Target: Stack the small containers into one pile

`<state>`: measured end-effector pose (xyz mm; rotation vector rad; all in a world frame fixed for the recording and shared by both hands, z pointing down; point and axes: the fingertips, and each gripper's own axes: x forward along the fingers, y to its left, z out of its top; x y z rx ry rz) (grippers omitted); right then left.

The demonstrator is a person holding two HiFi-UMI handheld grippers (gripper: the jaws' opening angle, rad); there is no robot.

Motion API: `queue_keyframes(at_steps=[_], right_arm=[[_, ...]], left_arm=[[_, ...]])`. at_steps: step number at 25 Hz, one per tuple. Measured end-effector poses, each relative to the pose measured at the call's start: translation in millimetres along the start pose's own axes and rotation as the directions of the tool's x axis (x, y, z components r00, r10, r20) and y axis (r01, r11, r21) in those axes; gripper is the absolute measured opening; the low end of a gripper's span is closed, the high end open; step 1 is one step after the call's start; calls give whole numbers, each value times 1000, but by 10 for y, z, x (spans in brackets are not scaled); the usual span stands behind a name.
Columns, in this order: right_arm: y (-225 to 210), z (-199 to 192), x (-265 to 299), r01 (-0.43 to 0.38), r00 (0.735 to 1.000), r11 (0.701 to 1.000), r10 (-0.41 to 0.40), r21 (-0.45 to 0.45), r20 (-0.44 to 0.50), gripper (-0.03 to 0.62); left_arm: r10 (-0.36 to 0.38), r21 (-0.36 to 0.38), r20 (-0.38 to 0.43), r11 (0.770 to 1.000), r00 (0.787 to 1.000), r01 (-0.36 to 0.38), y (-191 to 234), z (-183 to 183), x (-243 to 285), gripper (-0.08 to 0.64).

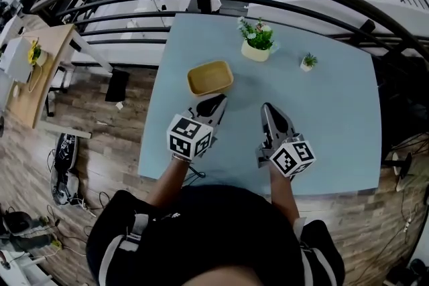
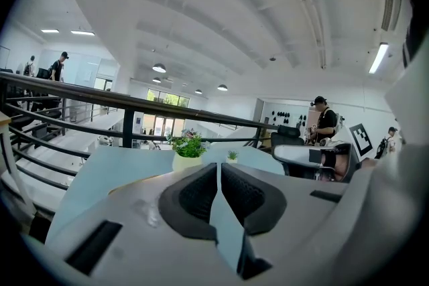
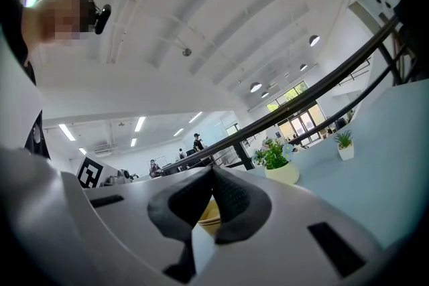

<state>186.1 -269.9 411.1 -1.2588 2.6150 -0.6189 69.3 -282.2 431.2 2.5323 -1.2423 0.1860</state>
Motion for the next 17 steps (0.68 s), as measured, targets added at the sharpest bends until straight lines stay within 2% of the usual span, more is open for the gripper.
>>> queue_keyframes(at_steps=[17], right_arm=[[37, 22, 1, -6, 1000, 1000, 6, -10, -8, 5]], left_arm=[[2, 10, 1, 1000, 1000, -2, -4, 41, -3, 29]])
